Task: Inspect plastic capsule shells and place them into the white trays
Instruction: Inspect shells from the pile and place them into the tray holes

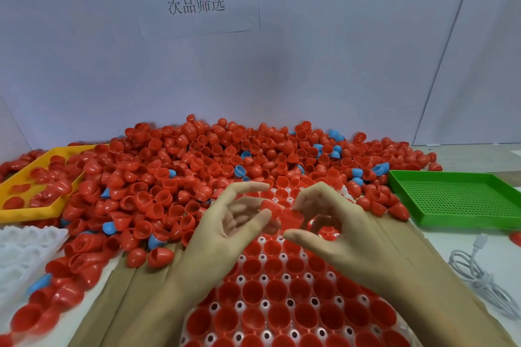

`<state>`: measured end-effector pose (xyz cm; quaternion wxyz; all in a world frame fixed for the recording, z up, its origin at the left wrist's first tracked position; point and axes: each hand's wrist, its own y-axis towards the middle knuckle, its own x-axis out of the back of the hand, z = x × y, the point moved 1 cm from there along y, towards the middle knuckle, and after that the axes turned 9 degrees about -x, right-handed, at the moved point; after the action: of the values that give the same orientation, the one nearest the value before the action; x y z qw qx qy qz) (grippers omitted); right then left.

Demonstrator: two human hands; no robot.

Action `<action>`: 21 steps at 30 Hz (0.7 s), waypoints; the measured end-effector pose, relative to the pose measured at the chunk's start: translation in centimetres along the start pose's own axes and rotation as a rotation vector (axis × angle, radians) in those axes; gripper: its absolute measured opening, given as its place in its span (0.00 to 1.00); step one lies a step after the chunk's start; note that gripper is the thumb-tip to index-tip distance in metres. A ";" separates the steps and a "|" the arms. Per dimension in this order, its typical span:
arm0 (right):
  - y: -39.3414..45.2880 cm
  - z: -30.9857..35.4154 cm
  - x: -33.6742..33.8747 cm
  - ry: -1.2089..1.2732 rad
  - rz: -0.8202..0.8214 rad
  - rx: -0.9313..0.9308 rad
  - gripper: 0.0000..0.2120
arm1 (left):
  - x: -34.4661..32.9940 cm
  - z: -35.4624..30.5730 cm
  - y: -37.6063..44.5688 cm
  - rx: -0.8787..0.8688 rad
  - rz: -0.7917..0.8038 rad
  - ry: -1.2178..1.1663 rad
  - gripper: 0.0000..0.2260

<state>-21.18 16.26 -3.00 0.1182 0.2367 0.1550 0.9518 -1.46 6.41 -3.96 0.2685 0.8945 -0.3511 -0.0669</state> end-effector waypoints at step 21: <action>-0.1 -0.6 -1.9 0.018 -0.028 0.027 0.13 | -0.4 1.3 0.0 0.560 0.054 -0.446 0.25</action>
<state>-19.79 15.65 -4.31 0.1268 0.2275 0.1722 0.9500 -2.11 6.10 -5.08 -0.0686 0.8872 -0.4294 -0.1543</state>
